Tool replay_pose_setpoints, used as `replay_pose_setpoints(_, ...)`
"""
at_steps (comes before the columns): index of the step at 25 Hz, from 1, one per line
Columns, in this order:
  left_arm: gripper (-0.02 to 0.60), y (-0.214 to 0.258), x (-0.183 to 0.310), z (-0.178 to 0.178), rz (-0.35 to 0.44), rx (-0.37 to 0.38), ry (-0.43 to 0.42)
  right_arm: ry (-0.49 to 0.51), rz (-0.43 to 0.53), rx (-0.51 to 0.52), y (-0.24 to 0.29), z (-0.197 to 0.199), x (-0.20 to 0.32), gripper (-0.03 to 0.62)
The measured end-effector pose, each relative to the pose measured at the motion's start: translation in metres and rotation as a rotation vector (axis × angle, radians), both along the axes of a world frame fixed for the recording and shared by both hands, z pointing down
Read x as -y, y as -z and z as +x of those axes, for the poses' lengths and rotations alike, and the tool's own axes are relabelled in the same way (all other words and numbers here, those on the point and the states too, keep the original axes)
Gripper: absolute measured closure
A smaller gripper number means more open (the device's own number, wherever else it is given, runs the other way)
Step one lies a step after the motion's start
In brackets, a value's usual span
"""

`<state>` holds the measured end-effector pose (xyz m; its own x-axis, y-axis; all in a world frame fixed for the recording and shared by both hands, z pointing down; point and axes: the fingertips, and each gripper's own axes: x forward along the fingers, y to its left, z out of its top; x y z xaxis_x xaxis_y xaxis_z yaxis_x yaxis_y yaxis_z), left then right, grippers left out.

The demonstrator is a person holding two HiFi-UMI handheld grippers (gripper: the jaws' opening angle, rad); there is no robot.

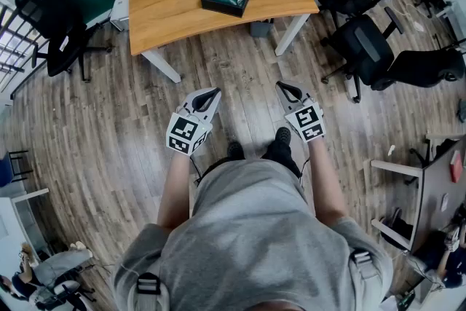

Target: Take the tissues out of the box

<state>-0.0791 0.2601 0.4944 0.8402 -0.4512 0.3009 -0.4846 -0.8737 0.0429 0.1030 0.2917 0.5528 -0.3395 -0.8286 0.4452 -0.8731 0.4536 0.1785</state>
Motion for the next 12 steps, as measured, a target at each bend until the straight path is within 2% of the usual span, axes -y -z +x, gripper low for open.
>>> replay_pose_setpoints(12, 0.563, -0.002, 0.004, -0.017, 0.004, 0.009, 0.005, -0.04, -0.005, -0.009, 0.005, -0.012, 0.004, 0.589)
